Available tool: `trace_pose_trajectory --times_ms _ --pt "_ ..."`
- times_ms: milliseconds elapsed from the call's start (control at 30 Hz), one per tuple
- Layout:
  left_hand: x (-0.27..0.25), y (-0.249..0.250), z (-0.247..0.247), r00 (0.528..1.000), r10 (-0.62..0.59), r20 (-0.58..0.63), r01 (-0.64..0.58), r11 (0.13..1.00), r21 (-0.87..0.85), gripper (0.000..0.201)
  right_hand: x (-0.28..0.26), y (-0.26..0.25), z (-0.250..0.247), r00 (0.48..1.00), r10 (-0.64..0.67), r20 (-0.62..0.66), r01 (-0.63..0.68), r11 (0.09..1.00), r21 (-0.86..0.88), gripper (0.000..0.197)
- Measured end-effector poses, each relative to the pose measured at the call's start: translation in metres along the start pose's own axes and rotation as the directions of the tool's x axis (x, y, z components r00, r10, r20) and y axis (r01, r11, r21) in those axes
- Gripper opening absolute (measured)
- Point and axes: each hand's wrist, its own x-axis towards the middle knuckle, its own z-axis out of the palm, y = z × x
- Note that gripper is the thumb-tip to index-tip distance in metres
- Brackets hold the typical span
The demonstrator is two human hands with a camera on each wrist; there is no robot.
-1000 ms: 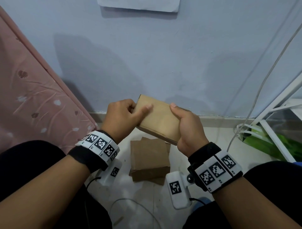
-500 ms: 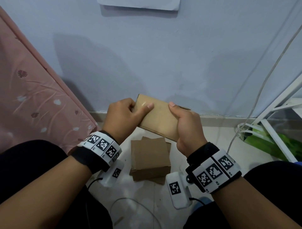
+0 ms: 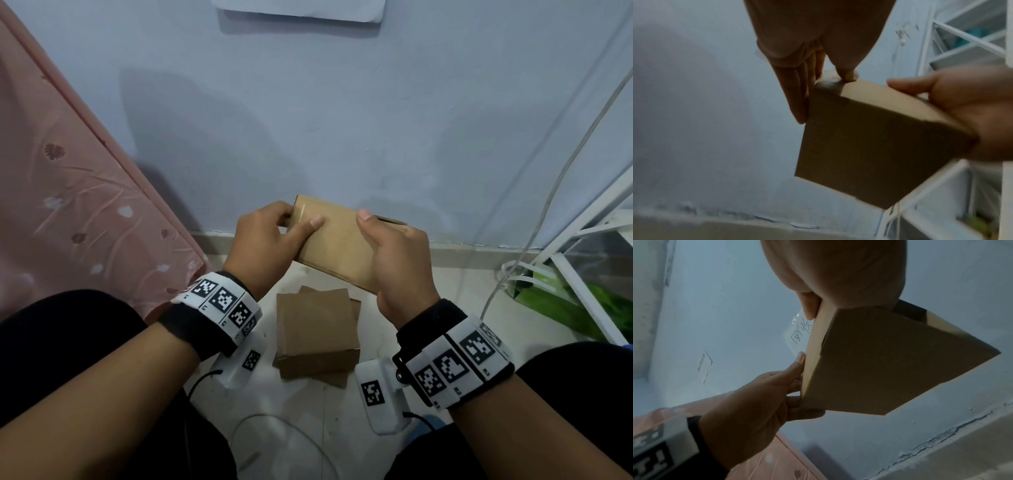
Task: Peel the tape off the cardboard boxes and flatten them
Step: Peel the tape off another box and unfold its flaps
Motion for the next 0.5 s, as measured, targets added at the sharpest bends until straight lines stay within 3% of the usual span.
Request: trace_pose_trajectory --times_ms 133,233,367,433,500 --pt "0.0071 -0.0064 -0.0048 0.999 0.035 0.002 -0.034 0.992 -0.122 0.055 0.0023 0.0001 -0.0030 0.999 -0.033 0.007 0.033 0.999 -0.026 0.033" --pt "0.0043 -0.0015 -0.0016 0.990 0.133 0.055 -0.141 0.971 0.194 0.046 -0.0001 0.0021 -0.0015 0.995 -0.098 -0.001 0.098 0.994 -0.049 0.048" --pt "0.0033 0.0009 0.0011 0.974 0.180 0.137 -0.226 0.812 0.538 0.032 -0.0052 0.0061 0.0009 0.970 -0.243 0.013 0.241 0.952 -0.189 0.053" --pt "0.0055 0.0025 0.0015 0.975 0.175 0.134 -0.220 0.796 0.564 0.034 -0.0066 0.0069 0.0011 0.956 -0.292 0.020 0.288 0.929 -0.234 0.053" --pt "0.0084 0.0017 0.0015 0.985 0.165 0.054 -0.172 0.878 0.447 0.037 -0.0046 0.0063 0.0005 0.962 -0.272 -0.021 0.262 0.941 -0.213 0.050"
